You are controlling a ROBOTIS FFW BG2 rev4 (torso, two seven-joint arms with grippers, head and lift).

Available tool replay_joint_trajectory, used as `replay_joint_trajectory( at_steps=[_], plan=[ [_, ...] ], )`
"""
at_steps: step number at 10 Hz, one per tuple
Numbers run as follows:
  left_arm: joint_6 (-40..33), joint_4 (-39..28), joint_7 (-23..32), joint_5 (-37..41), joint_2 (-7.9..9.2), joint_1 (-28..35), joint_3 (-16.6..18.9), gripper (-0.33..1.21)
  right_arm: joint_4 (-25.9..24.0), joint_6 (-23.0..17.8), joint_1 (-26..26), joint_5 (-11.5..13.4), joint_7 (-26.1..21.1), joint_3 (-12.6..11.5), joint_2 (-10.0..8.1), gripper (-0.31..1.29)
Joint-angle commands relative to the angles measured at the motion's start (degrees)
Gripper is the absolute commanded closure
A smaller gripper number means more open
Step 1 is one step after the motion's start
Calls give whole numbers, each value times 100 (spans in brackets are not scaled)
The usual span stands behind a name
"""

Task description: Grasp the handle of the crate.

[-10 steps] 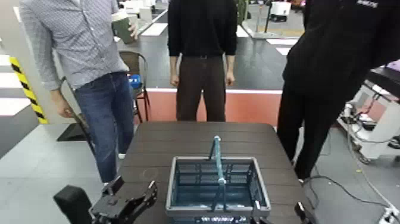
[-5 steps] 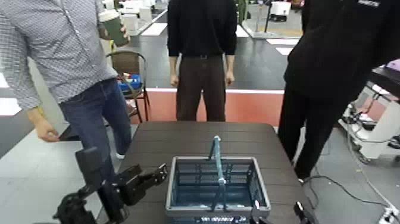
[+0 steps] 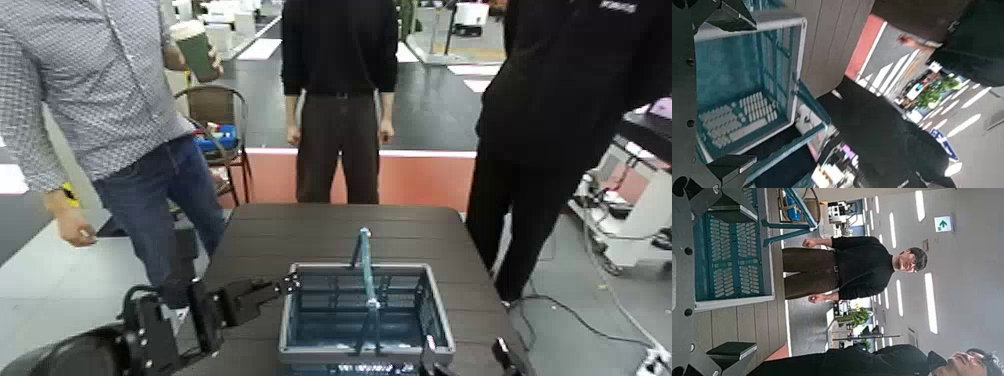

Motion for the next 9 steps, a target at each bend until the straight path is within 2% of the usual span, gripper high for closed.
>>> replay_joint_trajectory(
  at_steps=[1,4,6,9],
  plan=[
    [366,683,-152,677,80,-620,-341,11,0,2,-2,0,0,9,6,15],
    [436,1570,-415,1196,89,-1305,-895,11,9,2,-20,-9,8,18,6,15],
    [621,2177,-714,1451,1,-1815,-1202,11,17,2,-29,-18,8,35,6,15],
    [788,3064,-1329,1591,-8,-2492,-1756,11,44,11,-73,-53,17,88,-3,15]
  ],
)
